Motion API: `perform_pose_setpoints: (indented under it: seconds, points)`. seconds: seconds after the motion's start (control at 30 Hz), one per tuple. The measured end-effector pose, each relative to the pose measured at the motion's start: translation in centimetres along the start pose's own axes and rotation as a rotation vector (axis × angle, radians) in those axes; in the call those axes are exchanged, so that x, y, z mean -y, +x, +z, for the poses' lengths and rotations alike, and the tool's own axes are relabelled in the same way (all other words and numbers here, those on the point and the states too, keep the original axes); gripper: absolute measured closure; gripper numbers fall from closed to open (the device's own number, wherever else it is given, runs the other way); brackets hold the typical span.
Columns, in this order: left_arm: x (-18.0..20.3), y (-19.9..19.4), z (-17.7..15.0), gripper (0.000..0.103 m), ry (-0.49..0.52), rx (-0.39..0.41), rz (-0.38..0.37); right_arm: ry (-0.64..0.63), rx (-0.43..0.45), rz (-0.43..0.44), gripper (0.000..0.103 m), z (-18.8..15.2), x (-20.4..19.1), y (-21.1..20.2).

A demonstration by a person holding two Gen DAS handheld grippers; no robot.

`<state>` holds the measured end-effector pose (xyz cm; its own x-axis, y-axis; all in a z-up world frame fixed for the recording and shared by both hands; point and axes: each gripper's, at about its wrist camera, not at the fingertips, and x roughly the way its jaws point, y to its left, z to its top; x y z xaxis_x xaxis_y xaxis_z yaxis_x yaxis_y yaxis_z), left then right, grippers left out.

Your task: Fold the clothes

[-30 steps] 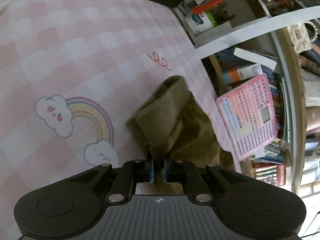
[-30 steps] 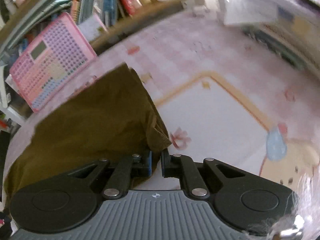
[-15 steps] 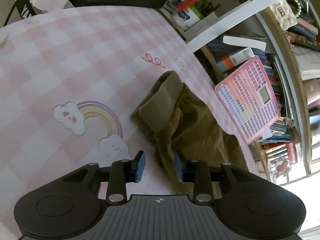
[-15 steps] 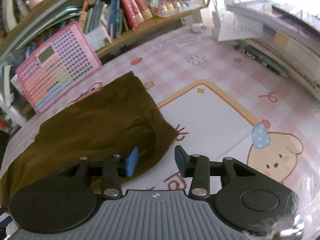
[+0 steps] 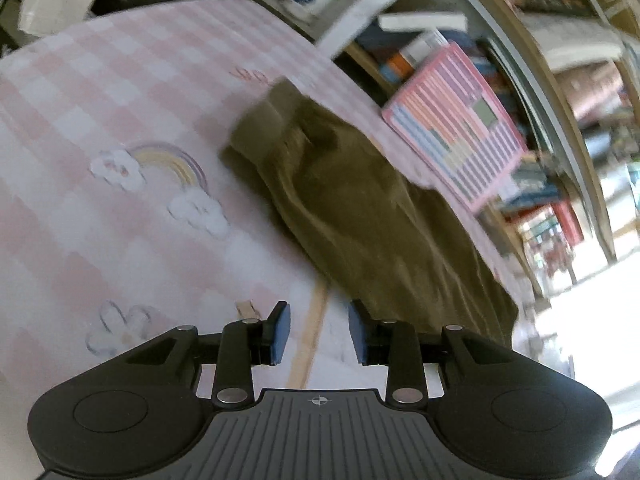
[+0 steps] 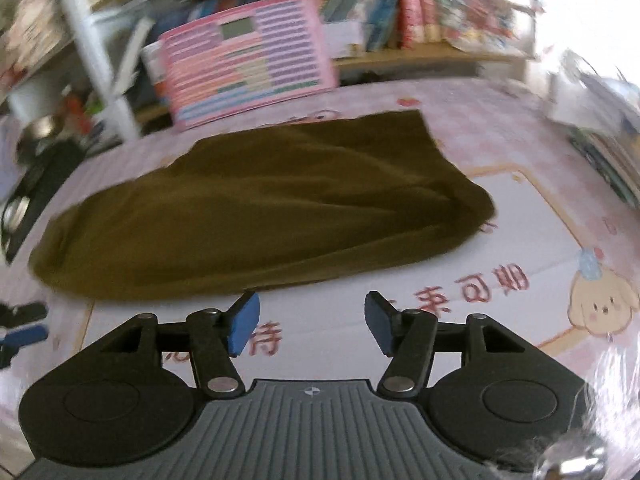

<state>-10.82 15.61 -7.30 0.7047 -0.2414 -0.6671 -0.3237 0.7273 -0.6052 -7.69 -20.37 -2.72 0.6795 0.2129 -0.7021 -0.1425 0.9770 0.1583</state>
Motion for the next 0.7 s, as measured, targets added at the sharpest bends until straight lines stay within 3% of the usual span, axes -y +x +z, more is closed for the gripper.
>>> perform_pose_setpoints:
  seconds: [0.33, 0.7]
  points:
    - [1.7, -0.1, -1.4, 0.071, 0.105, -0.029, 0.032, -0.067, -0.011, 0.001, 0.034, -0.4, -1.4, -0.2]
    - [4.7, 1.5, -1.5, 0.071, 0.157, -0.017, 0.051, -0.110, 0.022, 0.043, 0.037, 0.5, -0.5, 0.3]
